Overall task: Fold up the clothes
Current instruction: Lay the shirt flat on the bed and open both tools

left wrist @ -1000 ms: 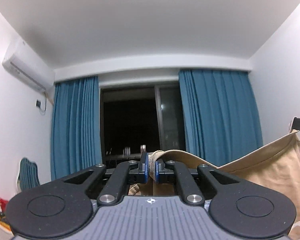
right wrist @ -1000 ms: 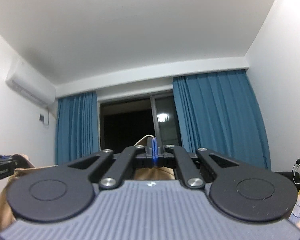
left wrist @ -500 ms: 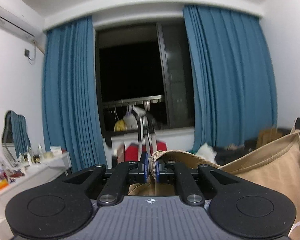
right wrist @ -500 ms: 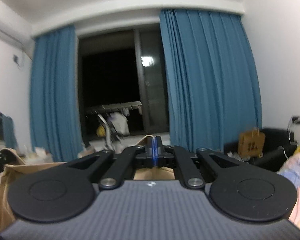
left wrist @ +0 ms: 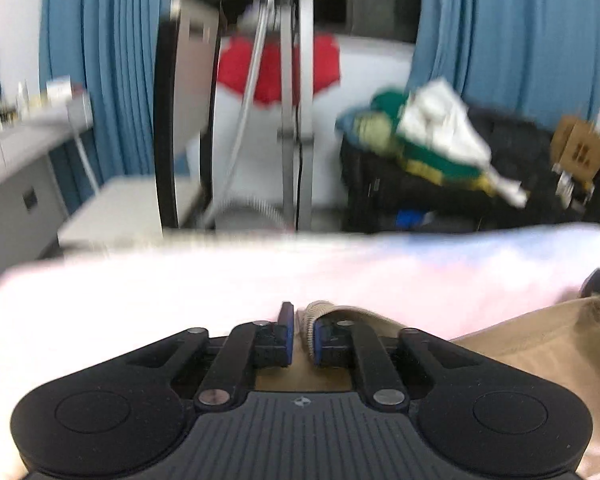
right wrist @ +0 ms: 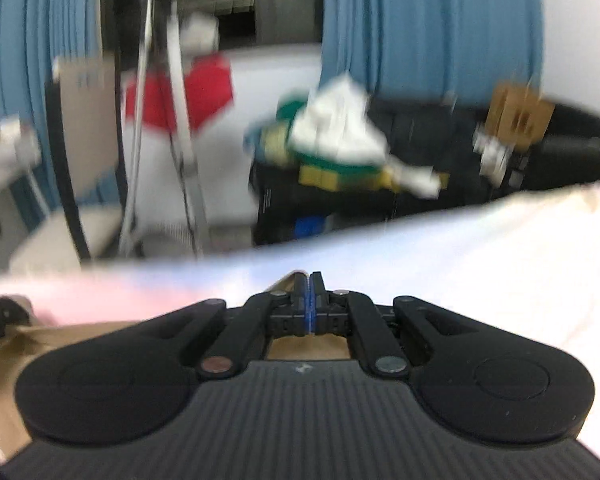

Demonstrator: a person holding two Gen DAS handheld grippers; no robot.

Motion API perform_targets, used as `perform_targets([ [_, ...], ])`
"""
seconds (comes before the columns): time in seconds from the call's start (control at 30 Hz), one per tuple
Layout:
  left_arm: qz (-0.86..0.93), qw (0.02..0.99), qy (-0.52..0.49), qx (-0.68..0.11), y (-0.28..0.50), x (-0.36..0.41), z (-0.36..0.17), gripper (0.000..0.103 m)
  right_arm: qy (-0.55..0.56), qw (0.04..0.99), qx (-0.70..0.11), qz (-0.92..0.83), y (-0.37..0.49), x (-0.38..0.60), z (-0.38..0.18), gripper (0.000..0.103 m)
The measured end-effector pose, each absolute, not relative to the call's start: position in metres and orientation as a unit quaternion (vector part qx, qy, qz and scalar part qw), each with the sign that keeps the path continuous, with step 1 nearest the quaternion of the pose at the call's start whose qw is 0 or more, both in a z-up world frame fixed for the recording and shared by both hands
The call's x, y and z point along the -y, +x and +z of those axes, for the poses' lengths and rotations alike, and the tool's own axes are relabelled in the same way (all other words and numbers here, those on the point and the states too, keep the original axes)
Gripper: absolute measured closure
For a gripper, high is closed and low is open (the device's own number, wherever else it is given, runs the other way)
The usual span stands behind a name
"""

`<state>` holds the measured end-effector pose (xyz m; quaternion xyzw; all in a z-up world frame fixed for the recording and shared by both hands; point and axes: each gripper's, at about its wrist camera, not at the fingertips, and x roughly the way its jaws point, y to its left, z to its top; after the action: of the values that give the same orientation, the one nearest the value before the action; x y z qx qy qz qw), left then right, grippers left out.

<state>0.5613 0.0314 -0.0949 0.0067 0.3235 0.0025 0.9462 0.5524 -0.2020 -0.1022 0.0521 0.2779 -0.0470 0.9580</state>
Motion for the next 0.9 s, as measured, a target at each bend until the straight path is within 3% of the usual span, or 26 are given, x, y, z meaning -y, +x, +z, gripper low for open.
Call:
perform_targets([
  [0.1, -0.010, 0.953, 0.015, -0.303, 0.560, -0.037, -0.110, 0.085, 0.063, 0.947, -0.314, -0.023, 0.557, 0.204, -0.118, 0.098],
  [0.13, -0.020, 0.953, 0.014, -0.303, 0.557, -0.039, -0.110, 0.074, 0.065, 0.948, -0.312, -0.016, 0.557, 0.205, -0.115, 0.095],
  [0.17, -0.033, 0.952, 0.013, -0.305, 0.555, -0.042, -0.107, 0.053, 0.076, 0.945, -0.317, -0.006, 0.554, 0.207, -0.108, 0.092],
  [0.2, -0.041, 0.952, 0.012, -0.303, 0.548, -0.045, -0.101, 0.041, 0.088, 0.942, -0.323, 0.005, 0.552, 0.209, -0.102, 0.076],
  [0.23, -0.049, 0.952, 0.011, -0.302, 0.542, -0.048, -0.094, 0.021, 0.108, 0.938, -0.330, 0.022, 0.547, 0.211, -0.095, 0.044],
  [0.27, -0.053, 0.954, 0.014, -0.296, 0.531, -0.047, -0.082, 0.007, 0.126, 0.934, -0.333, 0.039, 0.540, 0.212, -0.089, 0.033],
  [0.3, -0.057, 0.956, 0.017, -0.287, 0.515, -0.046, -0.065, 0.003, 0.135, 0.934, -0.326, 0.049, 0.529, 0.212, -0.082, 0.023],
  [0.6, -0.069, 0.963, -0.100, -0.240, 0.344, -0.104, 0.026, 0.000, 0.118, 0.943, -0.303, 0.074, 0.375, 0.202, -0.026, 0.023],
  [0.9, 0.017, 0.929, -0.238, -0.284, 0.227, -0.185, -0.009, 0.005, 0.180, 0.924, -0.325, 0.091, 0.214, 0.208, -0.035, 0.023],
])
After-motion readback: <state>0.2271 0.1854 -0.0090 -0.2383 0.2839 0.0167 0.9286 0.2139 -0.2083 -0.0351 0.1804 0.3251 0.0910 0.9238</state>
